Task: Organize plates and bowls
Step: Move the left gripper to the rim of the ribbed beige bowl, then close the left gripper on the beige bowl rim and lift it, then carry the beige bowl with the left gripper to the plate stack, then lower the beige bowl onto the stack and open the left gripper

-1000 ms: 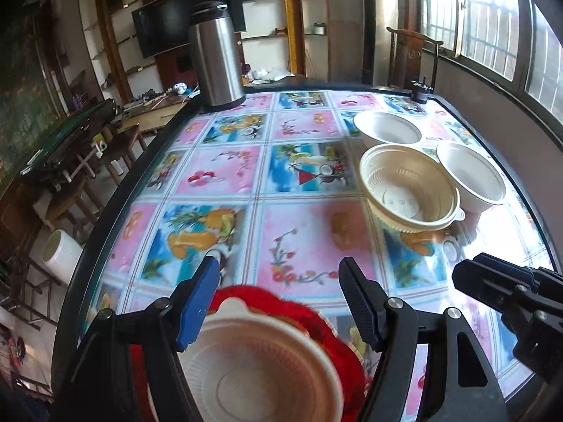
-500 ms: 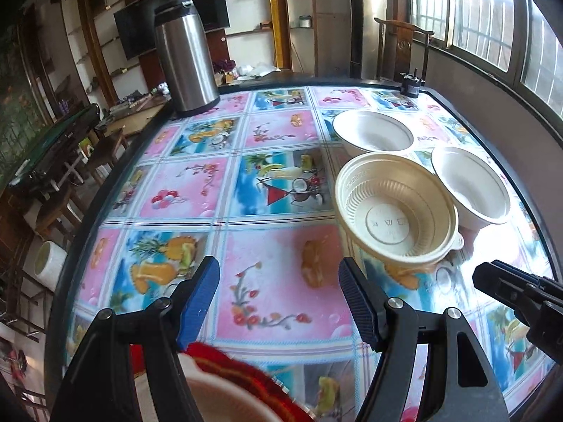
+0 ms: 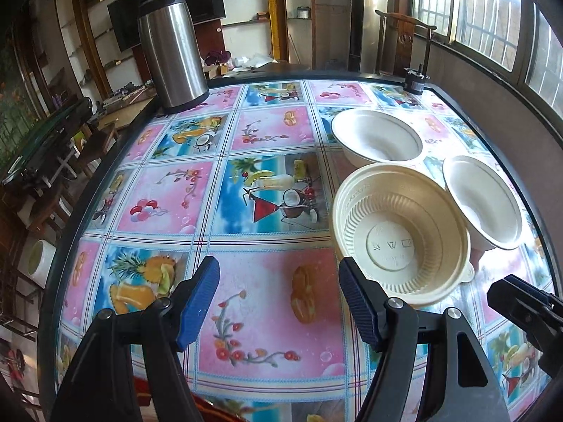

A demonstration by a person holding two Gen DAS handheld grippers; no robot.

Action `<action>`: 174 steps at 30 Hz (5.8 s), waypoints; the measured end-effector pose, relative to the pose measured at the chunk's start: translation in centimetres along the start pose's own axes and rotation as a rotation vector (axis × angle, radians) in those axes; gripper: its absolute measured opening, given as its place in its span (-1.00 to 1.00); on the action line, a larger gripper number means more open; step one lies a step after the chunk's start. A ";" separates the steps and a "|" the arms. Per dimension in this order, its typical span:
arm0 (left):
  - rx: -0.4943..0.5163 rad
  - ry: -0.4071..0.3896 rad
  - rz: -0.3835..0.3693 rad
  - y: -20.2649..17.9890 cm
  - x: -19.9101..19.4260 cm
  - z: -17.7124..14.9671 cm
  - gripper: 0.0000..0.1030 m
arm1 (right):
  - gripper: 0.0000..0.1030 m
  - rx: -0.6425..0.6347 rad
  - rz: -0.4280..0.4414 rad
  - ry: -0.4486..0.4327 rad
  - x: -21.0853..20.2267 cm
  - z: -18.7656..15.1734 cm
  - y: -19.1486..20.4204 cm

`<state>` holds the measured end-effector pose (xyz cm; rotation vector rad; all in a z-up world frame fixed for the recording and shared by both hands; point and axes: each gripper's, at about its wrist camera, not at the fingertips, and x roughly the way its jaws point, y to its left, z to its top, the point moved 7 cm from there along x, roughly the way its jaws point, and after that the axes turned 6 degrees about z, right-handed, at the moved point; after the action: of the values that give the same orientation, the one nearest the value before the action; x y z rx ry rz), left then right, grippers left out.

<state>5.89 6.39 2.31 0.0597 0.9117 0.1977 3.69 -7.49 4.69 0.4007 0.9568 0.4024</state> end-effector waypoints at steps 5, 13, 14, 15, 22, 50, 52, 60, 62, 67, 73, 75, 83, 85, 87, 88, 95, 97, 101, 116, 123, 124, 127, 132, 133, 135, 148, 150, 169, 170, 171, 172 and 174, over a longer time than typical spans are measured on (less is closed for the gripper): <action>-0.009 0.004 -0.008 -0.1 0.5 0.5 0.37 | -0.05 0.004 -0.007 0.004 0.4 0.3 -0.2; -0.015 0.036 -0.026 -0.5 1.8 1.3 0.37 | -0.05 0.038 -0.002 0.021 1.1 0.3 -0.9; -0.019 0.038 -0.026 -0.5 1.9 1.4 0.37 | -0.05 0.046 0.002 0.022 1.1 0.2 -1.1; -0.023 0.038 -0.024 -0.4 2.1 1.6 0.37 | -0.05 0.054 0.003 0.024 1.2 0.2 -1.3; -0.035 0.062 -0.050 -1.2 3.3 2.5 0.37 | -0.05 0.119 0.019 0.032 2.1 0.5 -2.6; 0.065 0.148 -0.086 -5.4 6.6 2.4 0.15 | -0.65 0.112 0.048 0.021 6.2 3.7 -4.0; 0.076 0.157 -0.083 -5.5 6.7 2.2 -0.31 | -0.70 0.106 0.057 0.024 6.3 3.6 -3.9; 0.096 0.154 -0.057 -4.9 6.5 1.6 -0.61 | -0.72 0.054 0.052 0.028 5.9 3.1 -3.2; 0.104 0.146 -0.051 -4.8 6.2 1.6 -0.61 | -0.72 0.049 0.055 0.030 5.8 3.0 -3.0; 0.099 0.129 -0.051 -4.2 4.6 1.4 -0.62 | -0.72 0.046 0.063 0.026 5.0 2.6 -2.5; 0.090 0.113 -0.054 -3.1 2.2 0.8 -0.62 | -0.72 0.022 0.076 0.016 3.3 1.9 -1.0; 0.083 0.105 -0.054 -2.5 1.3 0.5 -0.62 | -0.72 0.011 0.084 0.012 2.7 1.6 -0.3; 0.052 0.084 -0.051 -0.2 -1.6 -1.4 -0.62 | -0.72 -0.021 0.115 0.016 1.0 -0.3 2.2; 0.040 0.078 -0.045 0.5 -2.2 -1.8 -0.62 | -0.72 -0.030 0.125 0.019 0.7 -0.8 2.9; 0.029 0.076 -0.045 1.1 -2.8 -2.1 -0.62 | -0.72 -0.045 0.130 0.021 0.3 -1.3 3.7; 0.025 0.075 -0.045 1.4 -3.1 -2.3 -0.62 | -0.72 -0.052 0.131 0.020 0.1 -1.5 4.0; 0.001 0.056 -0.034 3.7 -5.5 -4.1 -0.62 | -0.71 -0.093 0.161 0.015 -1.4 -3.0 6.4; -0.003 0.048 -0.027 4.4 -6.0 -4.5 -0.62 | -0.71 -0.103 0.169 0.017 -1.6 -3.4 7.0; -0.021 0.051 -0.018 5.9 -6.9 -5.9 -0.62 | -0.71 -0.128 0.179 0.033 -1.7 -4.6 8.4; -0.113 0.116 -0.001 12.2 -8.3 -12.4 -0.62 | -0.71 -0.232 0.233 0.128 -0.9 -10.4 13.6; -0.123 0.125 0.032 14.0 -8.1 -14.4 -0.62 | -0.71 -0.262 0.243 0.196 0.9 -13.1 15.1; -0.122 0.126 0.038 14.1 -7.9 -14.6 -0.62 | -0.71 -0.265 0.242 0.202 1.2 -13.4 15.1; -0.128 0.138 0.041 14.2 -7.2 -15.2 -0.62 | -0.71 -0.267 0.230 0.222 2.1 -14.0 15.1; -0.125 0.160 0.043 14.3 -6.3 -16.5 -0.62 | -0.71 -0.288 0.209 0.241 2.7 -14.5 15.2; -0.117 0.157 0.055 14.3 -6.2 -16.6 -0.62 | -0.71 -0.298 0.202 0.240 2.8 -14.6 15.3; -0.107 0.145 0.070 14.2 -6.3 -16.7 -0.62 | -0.71 -0.323 0.184 0.240 2.9 -14.7 15.4; -0.076 0.034 0.139 14.7 -7.9 -14.9 -0.59 | -0.68 -0.349 0.195 0.214 1.8 -13.9 15.9; -0.077 0.027 0.132 14.4 -8.0 -14.5 -0.59 | -0.67 -0.350 0.185 0.218 1.8 -13.9 15.8; -0.067 -0.086 0.061 9.2 -9.5 -9.6 0.24 | -0.67 -0.306 0.158 0.054 -3.0 -9.2 13.8; -0.068 -0.090 0.056 8.9 -9.5 -9.4 0.24 | -0.59 -0.303 0.155 0.047 -3.3 -8.8 13.6; -0.067 -0.097 0.051 8.5 -9.6 -9.1 0.24 | -0.38 -0.300 0.152 0.036 -3.6 -8.5 13.4; -0.069 -0.101 0.043 8.1 -9.6 -8.7 0.24 | -0.26 -0.295 0.154 0.030 -3.8 -8.2 13.3; -0.070 -0.101 0.024 7.4 -9.5 -8.3 0.25 | -0.16 -0.283 0.160 0.018 -4.3 -7.7 12.8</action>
<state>-7.39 11.54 5.67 0.0158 0.8034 0.2466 -6.98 2.51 10.08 0.2158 0.8729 0.6786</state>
